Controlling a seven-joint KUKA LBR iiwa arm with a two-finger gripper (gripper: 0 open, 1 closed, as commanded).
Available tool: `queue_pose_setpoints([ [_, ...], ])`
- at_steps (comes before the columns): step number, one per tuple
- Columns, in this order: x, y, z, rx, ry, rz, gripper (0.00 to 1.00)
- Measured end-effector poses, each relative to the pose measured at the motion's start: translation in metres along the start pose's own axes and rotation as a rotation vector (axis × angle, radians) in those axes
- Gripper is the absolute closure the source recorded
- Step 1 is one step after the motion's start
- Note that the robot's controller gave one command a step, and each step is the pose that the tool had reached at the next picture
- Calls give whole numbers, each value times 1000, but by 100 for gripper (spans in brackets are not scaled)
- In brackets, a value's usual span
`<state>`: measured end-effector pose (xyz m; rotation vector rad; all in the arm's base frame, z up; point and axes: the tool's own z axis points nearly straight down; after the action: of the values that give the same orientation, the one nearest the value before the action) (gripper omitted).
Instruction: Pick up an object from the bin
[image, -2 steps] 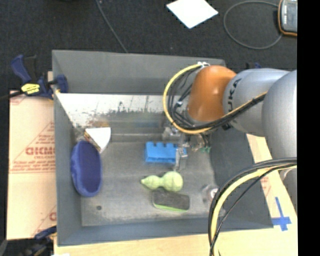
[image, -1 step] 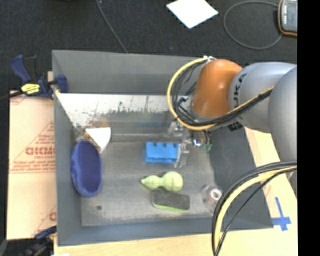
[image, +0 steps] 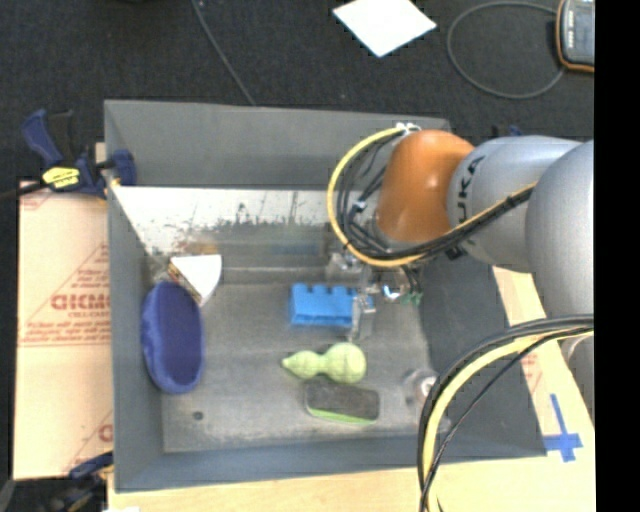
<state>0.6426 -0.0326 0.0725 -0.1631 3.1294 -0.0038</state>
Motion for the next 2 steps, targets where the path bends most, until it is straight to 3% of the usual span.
queue_pose_setpoints([
  [1, 14, 29, 1, 3, -9, 162, 0],
  [2, 9, 29, 1, 1, -8, 130, 100],
])
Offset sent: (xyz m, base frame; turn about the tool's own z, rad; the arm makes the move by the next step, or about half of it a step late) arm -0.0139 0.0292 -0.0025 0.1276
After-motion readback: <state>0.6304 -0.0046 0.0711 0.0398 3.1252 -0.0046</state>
